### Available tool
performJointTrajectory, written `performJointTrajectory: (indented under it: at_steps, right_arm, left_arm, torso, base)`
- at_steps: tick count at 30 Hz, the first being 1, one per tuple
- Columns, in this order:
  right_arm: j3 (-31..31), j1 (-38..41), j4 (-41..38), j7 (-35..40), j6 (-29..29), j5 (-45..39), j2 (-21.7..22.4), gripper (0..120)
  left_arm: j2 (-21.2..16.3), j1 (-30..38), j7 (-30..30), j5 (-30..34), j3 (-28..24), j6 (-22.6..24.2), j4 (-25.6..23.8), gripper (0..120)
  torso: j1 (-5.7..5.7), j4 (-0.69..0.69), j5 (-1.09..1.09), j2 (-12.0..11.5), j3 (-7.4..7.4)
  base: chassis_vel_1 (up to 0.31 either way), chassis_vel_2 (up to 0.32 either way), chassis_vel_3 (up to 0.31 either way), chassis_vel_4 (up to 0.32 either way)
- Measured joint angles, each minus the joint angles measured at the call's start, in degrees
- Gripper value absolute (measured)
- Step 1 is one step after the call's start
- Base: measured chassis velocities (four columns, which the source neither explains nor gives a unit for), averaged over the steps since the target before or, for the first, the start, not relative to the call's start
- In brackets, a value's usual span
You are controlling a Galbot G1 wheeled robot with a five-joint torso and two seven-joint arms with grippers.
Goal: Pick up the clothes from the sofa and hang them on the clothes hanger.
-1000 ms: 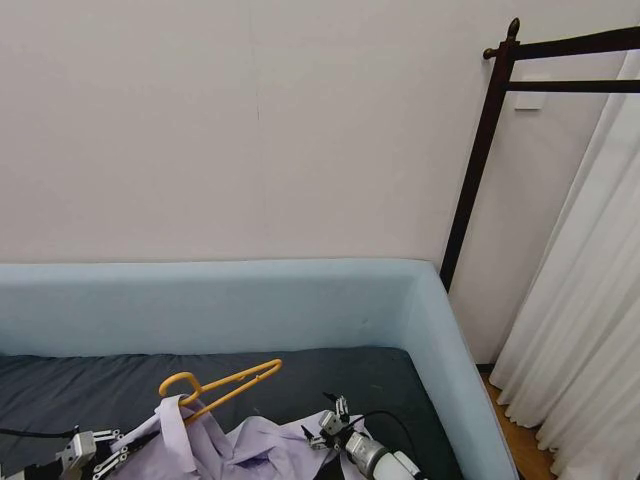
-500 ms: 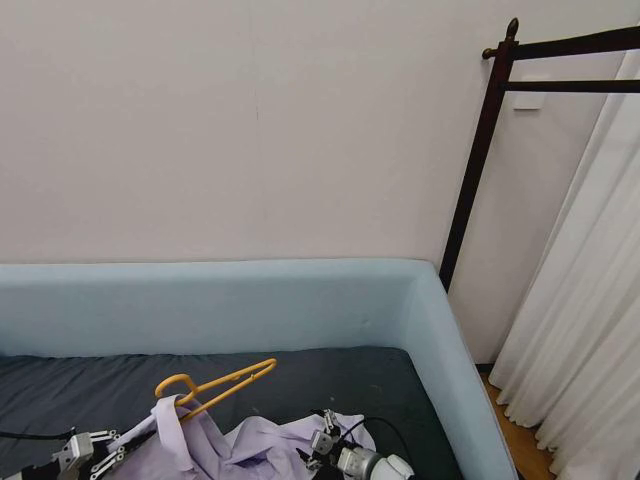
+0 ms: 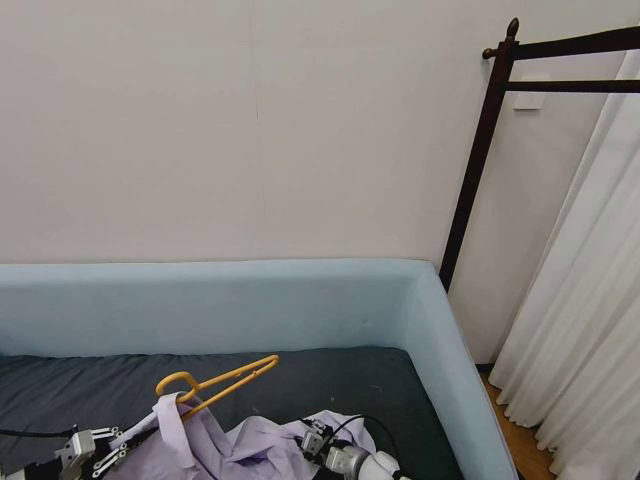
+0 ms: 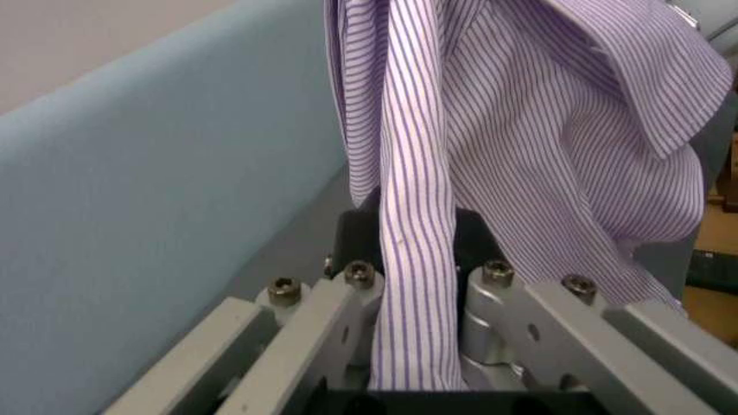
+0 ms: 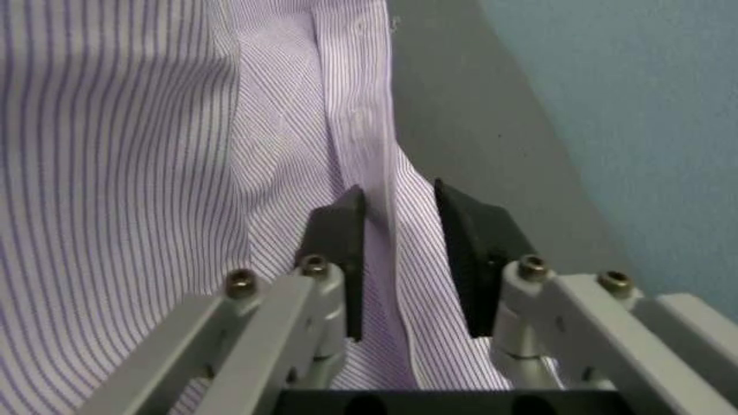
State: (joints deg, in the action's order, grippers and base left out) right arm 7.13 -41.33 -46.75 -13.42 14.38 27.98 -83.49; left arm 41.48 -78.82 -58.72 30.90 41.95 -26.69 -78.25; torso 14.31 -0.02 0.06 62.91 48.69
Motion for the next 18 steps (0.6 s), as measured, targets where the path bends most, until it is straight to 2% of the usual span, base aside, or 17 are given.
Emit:
performJointTrajectory:
  at_steps: [2, 3, 5, 7, 10, 11, 14, 15, 18]
  right_arm:
    - [-0.2, 0.1, 0.3, 0.0, 0.1, 0.2, -0.2, 19]
    - [-0.3, 0.1, 0.5, 0.0, 0.1, 0.2, -0.4, 13]
    - [-0.4, 0.2, 0.7, 0.2, 0.1, 0.1, -0.5, 9]
    - [-0.5, 0.3, 0.8, 0.6, 0.1, -1.5, -0.6, 0]
    - [-0.4, 0.2, -0.5, 0.1, -0.8, -8.8, 0.0, 0]
    - [-0.4, 0.2, -0.5, 0.1, -0.8, -8.8, 0.0, 0]
    - [0.2, -0.1, -5.6, -0.2, -3.6, -22.7, 2.4, 0]
    - [0.2, -0.1, -5.6, -0.2, -3.6, -22.7, 2.4, 0]
    - [1.1, 0.0, -13.8, 3.8, -6.5, -38.2, 5.7, 0]
  left_arm:
    - [0.1, 0.1, 0.0, 0.0, -0.1, -0.1, 0.1, 6]
    - [0.2, 0.1, 0.0, 0.0, -0.1, -0.2, 0.3, 6]
    - [0.2, 0.2, 0.0, 0.0, -0.1, -0.4, 0.4, 5]
    - [0.3, 0.3, 0.0, 0.3, -0.2, -0.5, 0.6, 4]
    - [0.4, 0.5, 0.0, 1.5, -0.3, -0.8, 0.7, 1]
    - [0.4, 0.5, 0.0, 1.5, -0.3, -0.8, 0.7, 1]
    - [0.4, 1.0, -0.5, 2.9, -0.7, -1.5, 1.1, 1]
    - [0.4, 1.0, -0.5, 2.9, -0.7, -1.5, 1.1, 1]
    - [0.4, 1.7, -2.7, 3.8, -0.9, -1.7, 1.8, 1]
  torso:
    - [0.00, 0.00, 0.00, 0.0, 0.00]
    - [0.00, 0.00, 0.00, 0.0, 0.00]
    - [0.00, 0.00, 0.00, 0.0, 0.00]
    - [0.00, 0.00, 0.00, 0.0, 0.00]
    - [0.00, 0.01, 0.01, 0.0, 0.00]
    - [0.00, 0.01, 0.01, 0.0, 0.00]
    - [0.00, 0.00, 0.01, 0.0, 0.00]
    - [0.00, 0.00, 0.01, 0.0, 0.00]
    - [0.00, 0.00, 0.01, 0.0, 0.00]
  base:
    - [0.000, 0.000, 0.000, 0.000]
    - [0.000, 0.000, 0.000, 0.000]
    - [0.000, 0.000, 0.000, 0.000]
    - [0.000, 0.000, 0.000, 0.000]
    - [0.000, 0.000, 0.000, 0.000]
    - [0.000, 0.000, 0.000, 0.000]
    - [0.000, 0.000, 0.000, 0.000]
    - [0.000, 0.000, 0.000, 0.000]
    - [0.000, 0.000, 0.000, 0.000]
